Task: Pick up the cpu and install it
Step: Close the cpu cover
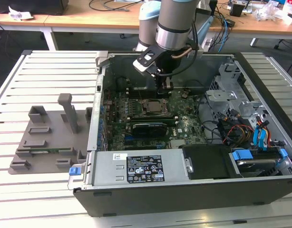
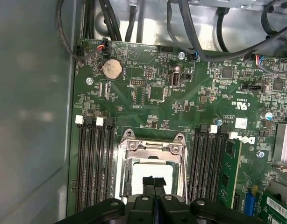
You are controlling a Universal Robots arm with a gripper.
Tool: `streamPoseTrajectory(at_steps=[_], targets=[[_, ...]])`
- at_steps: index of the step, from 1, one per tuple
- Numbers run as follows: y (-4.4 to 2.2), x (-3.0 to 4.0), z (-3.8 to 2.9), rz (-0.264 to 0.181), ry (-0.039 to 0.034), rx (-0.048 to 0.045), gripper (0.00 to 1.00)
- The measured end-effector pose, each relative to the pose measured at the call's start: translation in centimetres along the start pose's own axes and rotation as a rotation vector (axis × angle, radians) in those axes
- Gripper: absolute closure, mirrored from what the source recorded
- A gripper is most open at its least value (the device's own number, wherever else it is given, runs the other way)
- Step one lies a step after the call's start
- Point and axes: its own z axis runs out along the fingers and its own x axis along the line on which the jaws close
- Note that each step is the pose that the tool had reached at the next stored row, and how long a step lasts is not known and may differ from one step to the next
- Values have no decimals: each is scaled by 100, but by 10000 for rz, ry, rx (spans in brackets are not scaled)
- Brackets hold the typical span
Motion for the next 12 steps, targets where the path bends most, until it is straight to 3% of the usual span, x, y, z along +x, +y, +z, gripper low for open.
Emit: streamPoseTrajectory(at_steps=[6,12], targets=[[-53,5,17,-1,2,-1,89],[-145,16,174,0,-1,1,89]])
